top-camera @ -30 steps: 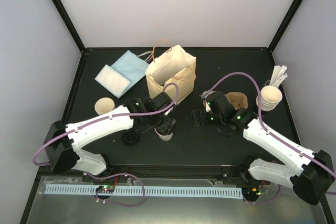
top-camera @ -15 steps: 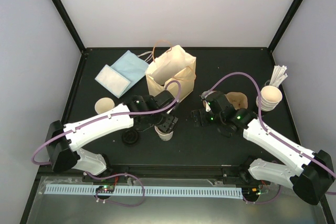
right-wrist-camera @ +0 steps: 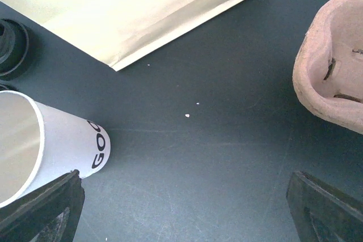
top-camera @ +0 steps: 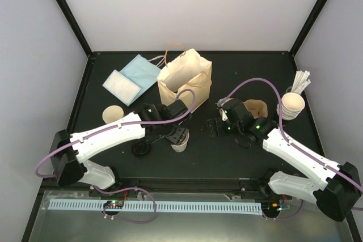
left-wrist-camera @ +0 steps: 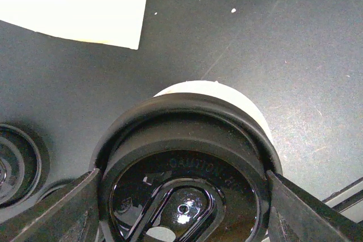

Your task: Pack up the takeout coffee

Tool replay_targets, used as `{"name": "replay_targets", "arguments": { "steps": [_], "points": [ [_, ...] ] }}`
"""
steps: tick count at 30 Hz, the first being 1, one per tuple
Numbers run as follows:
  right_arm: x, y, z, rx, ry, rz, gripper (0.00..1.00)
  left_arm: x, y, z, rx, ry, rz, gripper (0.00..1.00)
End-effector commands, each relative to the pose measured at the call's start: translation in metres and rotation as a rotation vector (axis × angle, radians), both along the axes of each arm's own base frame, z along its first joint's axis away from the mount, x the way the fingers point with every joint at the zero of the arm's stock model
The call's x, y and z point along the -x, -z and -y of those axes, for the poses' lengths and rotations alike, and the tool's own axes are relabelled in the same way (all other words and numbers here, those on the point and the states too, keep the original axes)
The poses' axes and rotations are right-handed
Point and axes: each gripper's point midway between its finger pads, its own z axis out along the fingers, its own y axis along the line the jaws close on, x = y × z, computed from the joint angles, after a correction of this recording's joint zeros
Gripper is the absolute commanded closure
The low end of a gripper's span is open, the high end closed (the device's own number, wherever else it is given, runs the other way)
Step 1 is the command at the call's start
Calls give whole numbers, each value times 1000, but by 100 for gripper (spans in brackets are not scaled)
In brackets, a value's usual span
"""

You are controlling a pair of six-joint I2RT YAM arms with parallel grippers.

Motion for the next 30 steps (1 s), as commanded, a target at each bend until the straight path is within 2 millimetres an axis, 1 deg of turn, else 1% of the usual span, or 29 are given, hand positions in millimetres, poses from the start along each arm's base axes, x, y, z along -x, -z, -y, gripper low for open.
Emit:
{"name": "replay_targets", "arguments": {
  "steps": [1,5,12,19,23,30],
  "points": [
    [-3,-11,-3,-20,-11,25,0,-1,9,4,-13,-5,-15,42],
    [-2,-10,-3,-20,-14,23,0,2,15,6,-7,2,-32,42],
    [-2,-10,-3,-19,-15,22,0,1,13,13,17,22,-26,42],
    [-1,-7,-2,-15,-15,17,0,0,11,12,-34,30,-10,43],
    [-1,-6,-1,-13,-12,17,0,0,9,17,-40,41,-1,43],
    [0,-6,0,-10,-10,18,0,0,21,16,-72,38,-13,43]
  ]
}}
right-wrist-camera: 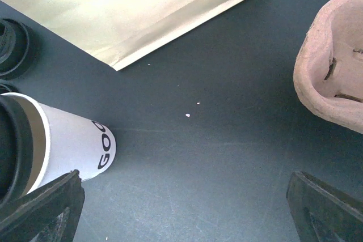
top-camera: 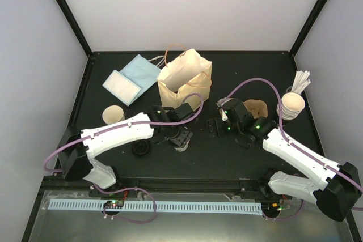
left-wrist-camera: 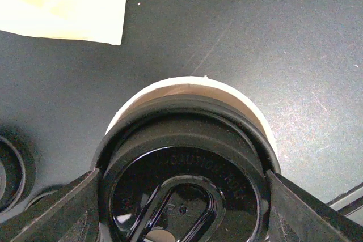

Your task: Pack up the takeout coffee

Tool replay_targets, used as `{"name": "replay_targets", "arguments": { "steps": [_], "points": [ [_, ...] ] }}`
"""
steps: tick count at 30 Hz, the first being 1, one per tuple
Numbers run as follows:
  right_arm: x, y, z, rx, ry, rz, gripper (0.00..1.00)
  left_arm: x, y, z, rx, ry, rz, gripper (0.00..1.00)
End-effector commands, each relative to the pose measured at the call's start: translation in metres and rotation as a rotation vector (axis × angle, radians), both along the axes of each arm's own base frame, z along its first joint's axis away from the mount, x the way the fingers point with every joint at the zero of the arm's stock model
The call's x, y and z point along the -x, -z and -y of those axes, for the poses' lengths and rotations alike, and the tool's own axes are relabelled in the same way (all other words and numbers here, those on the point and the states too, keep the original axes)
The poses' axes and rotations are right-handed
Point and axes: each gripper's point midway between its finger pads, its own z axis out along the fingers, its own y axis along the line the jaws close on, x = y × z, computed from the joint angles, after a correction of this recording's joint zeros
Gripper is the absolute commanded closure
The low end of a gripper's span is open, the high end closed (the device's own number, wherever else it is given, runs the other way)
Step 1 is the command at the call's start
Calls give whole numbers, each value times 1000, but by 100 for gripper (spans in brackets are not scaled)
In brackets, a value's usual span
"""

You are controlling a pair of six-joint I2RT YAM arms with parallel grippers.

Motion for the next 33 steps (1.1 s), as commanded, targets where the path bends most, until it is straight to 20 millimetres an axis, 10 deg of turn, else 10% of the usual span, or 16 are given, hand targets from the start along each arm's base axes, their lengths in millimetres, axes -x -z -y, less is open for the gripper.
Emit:
{"name": "replay_targets", "arguments": {
  "steps": [1,33],
  "points": [
    [0,-7,0,-10,-9,20,0,-4,3,3,-26,5,13,43],
    [3,-3,-4,-27,-29,4,0,-11,-7,11,35,28,75,43]
  ]
}}
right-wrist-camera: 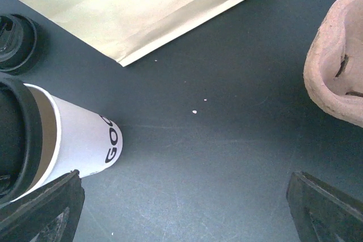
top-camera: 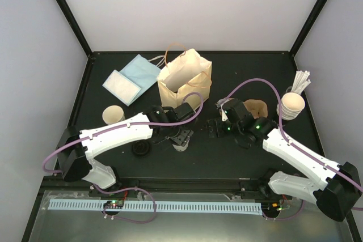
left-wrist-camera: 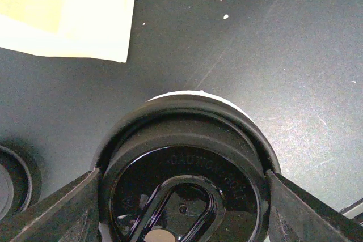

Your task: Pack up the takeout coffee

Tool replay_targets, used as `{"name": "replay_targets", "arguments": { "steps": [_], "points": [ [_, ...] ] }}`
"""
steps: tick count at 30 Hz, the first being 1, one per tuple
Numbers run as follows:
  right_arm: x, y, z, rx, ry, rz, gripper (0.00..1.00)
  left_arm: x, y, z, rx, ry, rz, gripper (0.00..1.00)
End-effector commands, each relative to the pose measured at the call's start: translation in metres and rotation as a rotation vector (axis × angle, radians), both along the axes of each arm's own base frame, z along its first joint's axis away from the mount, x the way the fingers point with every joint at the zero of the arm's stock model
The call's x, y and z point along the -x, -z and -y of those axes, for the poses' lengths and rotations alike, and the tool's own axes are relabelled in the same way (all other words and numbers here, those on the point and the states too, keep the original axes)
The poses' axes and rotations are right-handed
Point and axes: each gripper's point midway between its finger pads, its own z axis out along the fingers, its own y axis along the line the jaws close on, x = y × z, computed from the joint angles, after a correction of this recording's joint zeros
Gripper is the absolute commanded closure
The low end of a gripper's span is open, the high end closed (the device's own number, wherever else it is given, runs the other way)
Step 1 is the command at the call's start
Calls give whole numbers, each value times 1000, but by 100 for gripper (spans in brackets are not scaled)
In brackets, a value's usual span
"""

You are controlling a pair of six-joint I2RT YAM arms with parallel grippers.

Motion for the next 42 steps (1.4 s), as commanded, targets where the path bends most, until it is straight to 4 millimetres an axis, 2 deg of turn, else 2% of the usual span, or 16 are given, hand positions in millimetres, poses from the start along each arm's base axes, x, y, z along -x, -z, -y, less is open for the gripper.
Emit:
{"name": "replay_targets", "arguments": {
  "steps": [1,18,27,33,35,42],
  "points": [
    [-1,-4,-1,-13,-11,18,0,-3,-1,9,23,19,23,43],
    [1,-2,-5,-25,-26,5,0,-2,15,2,-34,14,3,43],
    [11,-1,-26,-126,-83,-70,0,4,24,2,-18,23,-24,43],
    [21,-3,-46,-271,-149,-151,3,9,28,-2,-14,42,-32,43],
    [25,-8,-54,-342,-183,-169,12,10,29,-1,-7,50,-35,43],
    [29,-18,-72,-486,-236,-234,72,16,35,1,1,94,-64,44]
  ]
}}
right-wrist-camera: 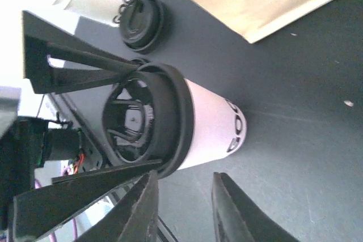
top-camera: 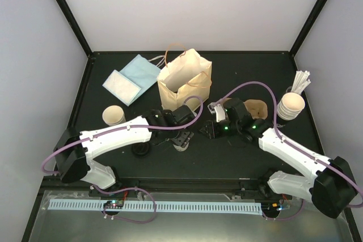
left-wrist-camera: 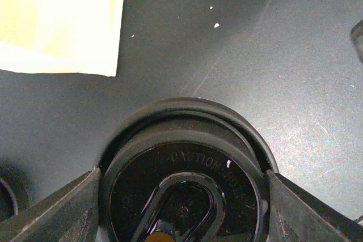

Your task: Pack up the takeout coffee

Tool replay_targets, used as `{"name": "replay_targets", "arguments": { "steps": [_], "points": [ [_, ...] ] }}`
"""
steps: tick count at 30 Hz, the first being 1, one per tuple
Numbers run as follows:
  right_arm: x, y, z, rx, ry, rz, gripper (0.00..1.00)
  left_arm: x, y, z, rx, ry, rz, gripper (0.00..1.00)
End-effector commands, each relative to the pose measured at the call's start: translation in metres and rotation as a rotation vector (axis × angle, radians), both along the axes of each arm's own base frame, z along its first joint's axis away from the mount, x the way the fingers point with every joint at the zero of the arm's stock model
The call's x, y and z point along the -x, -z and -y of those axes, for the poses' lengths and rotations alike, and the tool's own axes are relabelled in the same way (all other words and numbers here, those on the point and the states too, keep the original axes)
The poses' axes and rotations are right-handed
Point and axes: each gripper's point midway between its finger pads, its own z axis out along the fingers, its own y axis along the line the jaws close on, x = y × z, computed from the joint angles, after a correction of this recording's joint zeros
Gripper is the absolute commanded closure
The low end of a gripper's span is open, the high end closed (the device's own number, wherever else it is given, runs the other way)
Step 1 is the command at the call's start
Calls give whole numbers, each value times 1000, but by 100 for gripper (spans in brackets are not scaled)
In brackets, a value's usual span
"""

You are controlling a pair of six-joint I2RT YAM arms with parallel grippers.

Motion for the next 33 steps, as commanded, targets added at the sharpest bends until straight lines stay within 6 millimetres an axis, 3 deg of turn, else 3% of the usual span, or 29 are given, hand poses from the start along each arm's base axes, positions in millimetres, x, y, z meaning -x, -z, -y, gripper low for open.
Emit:
{"name": "replay_targets", "arguments": {
  "steps": [1,4,28,33],
  "points": [
    [3,-15,-21,-142,-62,-37,80,18,22,-6,-50,62,-87,44],
    [2,-9,-23,-149,-54,-69,98,19,24,-8,-57,71,-94,44],
    [-7,19,-45,-173,-91,-168,99,27,38,-16,-62,94,-119,44],
    [-8,9,-44,-180,-86,-141,99,28,40,-17,-68,96,-123,44]
  ]
}}
